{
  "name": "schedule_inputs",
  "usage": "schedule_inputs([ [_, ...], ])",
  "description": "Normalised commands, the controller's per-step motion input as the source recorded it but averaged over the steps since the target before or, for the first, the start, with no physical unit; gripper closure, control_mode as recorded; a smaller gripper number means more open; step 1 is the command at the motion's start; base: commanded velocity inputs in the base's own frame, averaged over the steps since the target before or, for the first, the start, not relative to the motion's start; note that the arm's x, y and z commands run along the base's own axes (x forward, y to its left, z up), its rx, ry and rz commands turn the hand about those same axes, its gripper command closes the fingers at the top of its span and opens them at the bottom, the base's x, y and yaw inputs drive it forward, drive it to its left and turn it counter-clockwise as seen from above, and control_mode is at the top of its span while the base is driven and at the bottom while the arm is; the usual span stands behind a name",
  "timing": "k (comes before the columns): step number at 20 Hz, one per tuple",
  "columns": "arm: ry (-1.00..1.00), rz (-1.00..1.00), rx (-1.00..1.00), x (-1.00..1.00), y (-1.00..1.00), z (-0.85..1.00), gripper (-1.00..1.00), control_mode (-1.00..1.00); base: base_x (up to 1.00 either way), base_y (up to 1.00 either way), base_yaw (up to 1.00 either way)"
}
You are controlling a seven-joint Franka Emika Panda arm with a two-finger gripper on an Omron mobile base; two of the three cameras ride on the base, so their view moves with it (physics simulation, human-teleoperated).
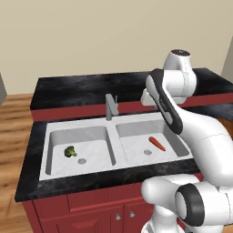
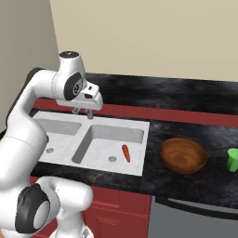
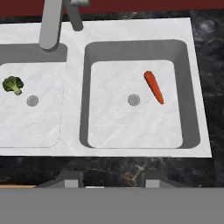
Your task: Remove the broccoli and carrot from the sink. Then move the bowl and cup from the counter to the sink for washing.
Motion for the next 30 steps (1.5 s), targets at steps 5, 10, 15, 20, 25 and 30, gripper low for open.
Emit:
schedule_inputs([
  [5, 0.00, 0.00, -0.02, -0.03, 0.00, -0.02, -1.00, -1.00, 0.00, 0.00, 0.00],
  [10, 0.00, 0.00, 0.00, -0.07, -0.03, -0.03, -1.00, -1.00, 0.00, 0.00, 0.00],
  [15, 0.00, 0.01, 0.02, -0.06, -0.09, -0.05, -1.00, -1.00, 0.00, 0.00, 0.00],
  [20, -0.02, 0.03, 0.01, -0.03, -0.11, -0.07, -1.00, -1.00, 0.00, 0.00, 0.00],
  [25, 0.00, 0.02, 0.00, 0.00, -0.12, -0.09, -1.00, -1.00, 0.00, 0.00, 0.00],
  [30, 0.00, 0.05, 0.00, 0.00, -0.09, -0.12, -1.00, -1.00, 0.00, 0.00, 0.00],
])
